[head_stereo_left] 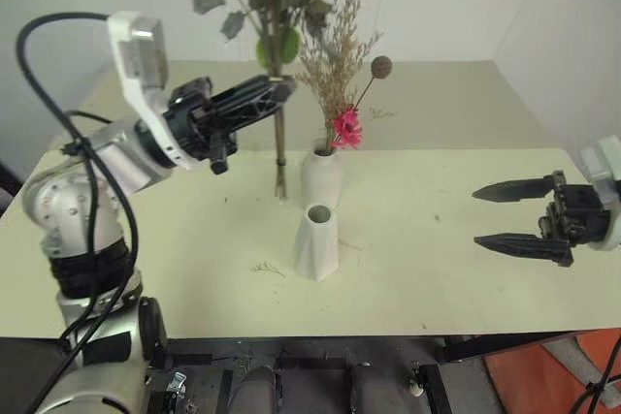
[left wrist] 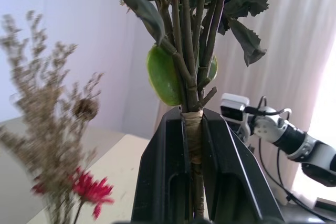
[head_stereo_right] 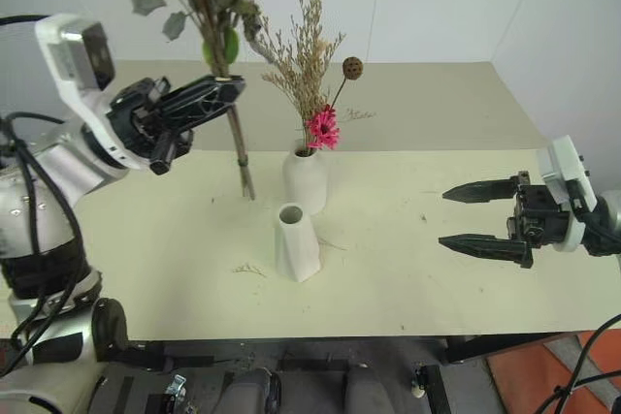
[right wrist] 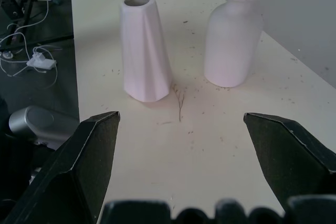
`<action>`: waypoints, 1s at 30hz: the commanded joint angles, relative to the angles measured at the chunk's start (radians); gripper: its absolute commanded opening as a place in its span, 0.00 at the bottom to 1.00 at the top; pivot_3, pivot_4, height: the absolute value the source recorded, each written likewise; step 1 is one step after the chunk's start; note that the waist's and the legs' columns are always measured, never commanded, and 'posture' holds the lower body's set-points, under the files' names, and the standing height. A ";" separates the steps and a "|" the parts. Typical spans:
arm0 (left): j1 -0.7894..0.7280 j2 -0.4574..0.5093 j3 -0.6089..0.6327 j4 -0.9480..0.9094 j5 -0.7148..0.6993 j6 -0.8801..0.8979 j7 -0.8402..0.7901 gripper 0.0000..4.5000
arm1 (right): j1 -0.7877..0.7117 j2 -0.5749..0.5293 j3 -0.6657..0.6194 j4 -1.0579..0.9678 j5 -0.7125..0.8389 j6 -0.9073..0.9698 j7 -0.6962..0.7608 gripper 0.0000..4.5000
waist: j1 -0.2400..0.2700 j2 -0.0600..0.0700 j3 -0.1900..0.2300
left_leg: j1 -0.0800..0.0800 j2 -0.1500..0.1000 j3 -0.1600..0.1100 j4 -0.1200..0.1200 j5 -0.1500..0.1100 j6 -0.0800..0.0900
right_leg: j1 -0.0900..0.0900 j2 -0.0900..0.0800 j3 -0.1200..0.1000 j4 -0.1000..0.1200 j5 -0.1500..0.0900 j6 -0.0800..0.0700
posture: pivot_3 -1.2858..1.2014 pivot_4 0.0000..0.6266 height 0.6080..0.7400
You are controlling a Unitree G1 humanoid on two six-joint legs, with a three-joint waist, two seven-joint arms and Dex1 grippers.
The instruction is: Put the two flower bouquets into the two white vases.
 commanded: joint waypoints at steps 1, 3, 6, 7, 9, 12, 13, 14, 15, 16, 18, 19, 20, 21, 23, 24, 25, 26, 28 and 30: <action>-0.039 -0.023 -0.052 0.037 0.021 -0.082 -0.043 0.02 | -0.007 -0.018 -0.043 -0.016 0.032 -0.013 0.024 1.00 | -0.003 0.000 0.000 | 0.000 0.000 0.000 0.000 0.000 0.000 | 0.000 0.000 0.000 0.000 0.000 0.000 | 0.52 0.24 1.00; -0.046 -0.039 -0.088 0.063 0.038 -0.106 -0.061 0.02 | -0.003 -0.018 -0.048 -0.023 0.036 -0.008 0.022 1.00 | -0.004 0.000 0.000 | 0.001 0.000 0.000 0.000 0.000 0.000 | 0.000 0.000 0.001 0.000 0.000 0.000 | 0.52 0.24 1.00; -0.045 -0.053 -0.133 0.087 0.063 -0.134 -0.084 0.02 | 0.007 -0.019 -0.056 -0.034 0.041 -0.003 0.016 1.00 | -0.003 0.000 0.000 | 0.000 0.000 0.000 0.000 0.000 0.000 | 0.000 0.000 0.001 0.000 0.000 0.000 | 0.52 0.24 1.00; -0.043 -0.055 -0.148 0.089 0.070 -0.142 -0.092 0.02 | 0.012 -0.020 -0.060 -0.038 0.044 -0.002 0.012 1.00 | -0.003 0.000 0.000 | 0.000 0.000 0.000 0.000 0.000 0.000 | 0.000 0.000 0.001 0.000 0.000 0.000 | 0.52 0.24 1.00; -0.038 -0.059 -0.168 0.088 0.077 -0.148 -0.103 0.02 | 0.024 -0.022 -0.071 -0.047 0.049 0.002 0.005 1.00 | -0.002 0.000 0.000 | 0.000 0.000 0.000 0.000 0.000 0.000 | 0.000 0.000 0.001 0.000 0.000 0.000 | 0.52 0.24 1.00; -0.027 -0.064 -0.189 0.093 0.086 -0.159 -0.111 0.02 | 0.040 -0.022 -0.083 -0.064 0.057 0.009 -0.004 1.00 | -0.001 0.000 0.000 | 0.000 0.000 0.000 0.000 0.000 0.000 | 0.000 0.000 0.001 0.000 0.000 0.000 | 0.52 0.24 1.00; -0.022 -0.066 -0.196 0.096 0.090 -0.161 -0.114 0.02 | 0.046 -0.021 -0.087 -0.070 0.059 0.012 -0.008 1.00 | -0.001 0.000 0.000 | 0.000 0.000 0.000 0.000 0.000 0.000 | 0.000 0.000 0.001 0.000 0.000 0.000 | 0.52 0.24 1.00; -0.019 -0.067 -0.205 0.097 0.093 -0.159 -0.117 0.02 | 0.052 -0.021 -0.092 -0.077 0.063 0.015 -0.011 1.00 | -0.002 0.000 0.000 | 0.000 0.000 0.000 0.000 0.000 0.000 | 0.000 0.000 0.001 0.000 0.000 0.000 | 0.52 0.24 1.00; -0.016 -0.066 -0.211 0.097 0.095 -0.158 -0.120 0.02 | 0.056 -0.021 -0.094 -0.083 0.066 0.018 -0.015 1.00 | -0.002 0.000 0.000 | 0.000 0.000 0.000 0.000 0.000 0.000 | 0.000 0.000 0.001 0.000 0.000 0.000 | 0.52 0.24 1.00; -0.013 -0.066 -0.217 0.096 0.095 -0.157 -0.124 0.02 | 0.058 -0.020 -0.096 -0.088 0.068 0.021 -0.019 1.00 | -0.002 0.000 0.000 | 0.000 0.000 0.000 0.000 0.000 0.000 | 0.000 0.000 0.001 0.000 0.000 0.000 | 0.52 0.24 1.00; -0.008 -0.068 -0.223 0.094 0.099 -0.158 -0.125 0.02 | 0.060 -0.018 -0.103 -0.095 0.075 0.030 -0.027 1.00 | -0.002 0.000 0.000 | 0.001 0.000 0.000 0.000 0.000 0.000 | 0.000 0.000 0.001 0.000 0.000 0.000 | 0.52 0.24 1.00; -0.007 -0.068 -0.224 0.094 0.100 -0.159 -0.125 0.02 | 0.060 -0.016 -0.106 -0.098 0.079 0.035 -0.031 1.00 | -0.002 0.000 0.000 | 0.001 0.000 0.000 0.000 0.000 0.000 | 0.000 0.000 0.001 0.000 0.000 0.000 | 0.52 0.24 1.00; -0.006 -0.067 -0.224 0.095 0.101 -0.158 -0.125 0.02 | 0.060 -0.016 -0.108 -0.101 0.081 0.037 -0.033 1.00 | -0.002 0.000 0.000 | 0.001 0.000 0.000 0.000 0.000 0.000 | 0.000 0.000 0.001 0.000 0.000 0.000 | 0.52 0.24 1.00; -0.003 -0.065 -0.223 0.094 0.101 -0.157 -0.126 0.02 | 0.061 -0.015 -0.112 -0.102 0.086 0.041 -0.036 1.00 | -0.001 0.000 0.000 | 0.000 0.000 0.000 0.000 0.000 0.000 | 0.000 0.000 0.001 0.000 0.000 0.000 | 0.52 0.24 1.00; 0.003 -0.062 -0.221 0.093 0.099 -0.156 -0.129 0.02 | 0.062 -0.013 -0.115 -0.106 0.093 0.047 -0.043 1.00 | -0.001 0.000 0.000 | 0.000 0.000 0.000 0.000 0.000 0.000 | 0.000 0.000 0.001 0.000 0.000 0.000 | 0.52 0.24 1.00; 0.009 -0.058 -0.222 0.092 0.103 -0.156 -0.130 0.02 | 0.062 -0.012 -0.116 -0.108 0.096 0.048 -0.046 1.00 | -0.001 0.000 0.000 | 0.000 0.000 0.000 0.000 0.000 0.000 | 0.000 0.000 0.001 0.000 0.000 0.000 | 0.52 0.24 1.00; 0.013 -0.055 -0.223 0.091 0.106 -0.157 -0.131 0.02 | 0.063 -0.012 -0.117 -0.109 0.097 0.048 -0.049 1.00 | -0.001 0.000 0.000 | 0.000 0.000 0.000 0.000 0.000 0.000 | 0.000 0.000 0.001 0.000 0.000 0.000 | 0.52 0.24 1.00; 0.016 -0.053 -0.223 0.091 0.107 -0.155 -0.130 0.02 | 0.064 -0.012 -0.118 -0.109 0.099 0.049 -0.051 1.00 | -0.001 0.000 0.000 | 0.001 0.000 0.000 0.000 0.000 0.000 | 0.000 0.000 0.001 0.000 0.000 0.000 | 0.52 0.24 1.00; 0.020 -0.049 -0.224 0.093 0.109 -0.154 -0.131 0.02 | 0.066 -0.011 -0.119 -0.110 0.100 0.048 -0.053 1.00 | -0.001 0.000 0.000 | 0.001 0.000 0.000 0.000 0.000 0.000 | 0.000 0.000 0.001 0.000 0.000 0.000 | 0.52 0.24 1.00; 0.021 -0.046 -0.224 0.096 0.110 -0.155 -0.134 0.02 | 0.069 -0.011 -0.119 -0.110 0.100 0.046 -0.054 1.00 | -0.001 0.000 0.000 | 0.000 0.000 0.000 0.000 0.000 0.000 | 0.000 0.000 0.001 0.000 0.000 0.000 | 0.52 0.24 1.00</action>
